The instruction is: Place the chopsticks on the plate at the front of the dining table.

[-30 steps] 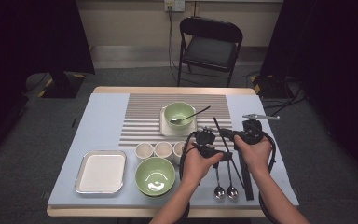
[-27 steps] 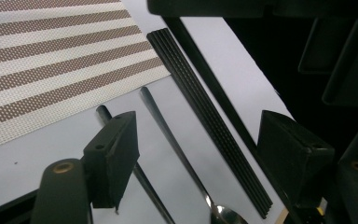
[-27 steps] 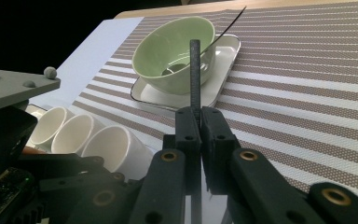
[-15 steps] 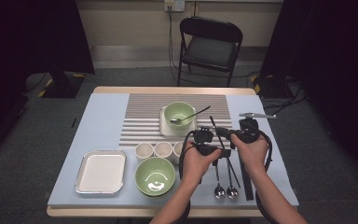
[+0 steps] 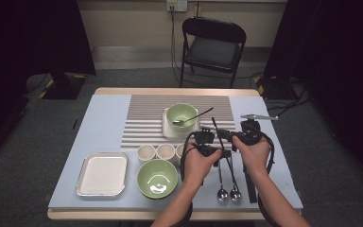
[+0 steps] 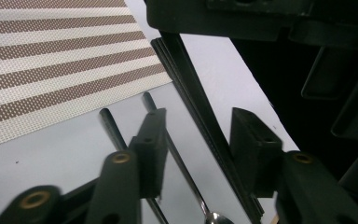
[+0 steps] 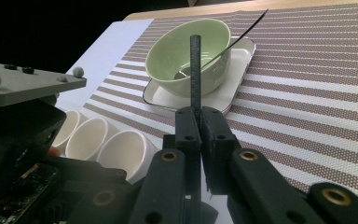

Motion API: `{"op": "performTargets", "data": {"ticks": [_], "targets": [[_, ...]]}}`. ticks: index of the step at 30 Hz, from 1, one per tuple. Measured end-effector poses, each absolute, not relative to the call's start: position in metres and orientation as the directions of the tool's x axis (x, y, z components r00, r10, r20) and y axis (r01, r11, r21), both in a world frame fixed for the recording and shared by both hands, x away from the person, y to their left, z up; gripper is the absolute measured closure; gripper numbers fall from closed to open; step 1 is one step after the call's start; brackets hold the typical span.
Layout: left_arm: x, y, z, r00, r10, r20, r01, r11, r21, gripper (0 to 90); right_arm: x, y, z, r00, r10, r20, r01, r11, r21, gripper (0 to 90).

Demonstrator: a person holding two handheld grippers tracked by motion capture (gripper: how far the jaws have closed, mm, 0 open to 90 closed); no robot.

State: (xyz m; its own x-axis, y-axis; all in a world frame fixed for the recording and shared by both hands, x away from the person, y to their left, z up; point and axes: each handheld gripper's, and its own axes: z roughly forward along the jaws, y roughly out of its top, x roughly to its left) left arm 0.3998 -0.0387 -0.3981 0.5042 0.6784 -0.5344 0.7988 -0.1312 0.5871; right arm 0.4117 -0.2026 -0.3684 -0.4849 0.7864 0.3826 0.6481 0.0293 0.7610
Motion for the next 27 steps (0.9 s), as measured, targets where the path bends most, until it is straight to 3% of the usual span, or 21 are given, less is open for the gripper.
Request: {"op": "performTargets", "data": {"ticks": [9,22,24,27], "targets": [[0.401,-0.036,-0.396,0.494,0.679,-0.543,0.813,-0.14,0.565,79.9,0.411,-0.201,-0.366,-0.485,0.771,0.413,0.655,0.008,0.756,86.6],[0.403,-0.027,-0.393,0.411,0.692,-0.593,0.869,-0.102,0.483,85.9,0.411,-0.202,-0.364,-0.512,0.74,0.435,0.649,0.002,0.761,85.7],[0.404,-0.026,-0.391,0.4,0.692,-0.601,0.875,-0.092,0.475,86.1,0.411,-0.202,-0.364,-0.524,0.746,0.411,0.634,0.019,0.773,83.8],[0.404,-0.024,-0.388,0.401,0.698,-0.593,0.874,-0.098,0.475,86.1,0.412,-0.201,-0.363,-0.53,0.755,0.385,0.621,0.036,0.783,73.1]]}}
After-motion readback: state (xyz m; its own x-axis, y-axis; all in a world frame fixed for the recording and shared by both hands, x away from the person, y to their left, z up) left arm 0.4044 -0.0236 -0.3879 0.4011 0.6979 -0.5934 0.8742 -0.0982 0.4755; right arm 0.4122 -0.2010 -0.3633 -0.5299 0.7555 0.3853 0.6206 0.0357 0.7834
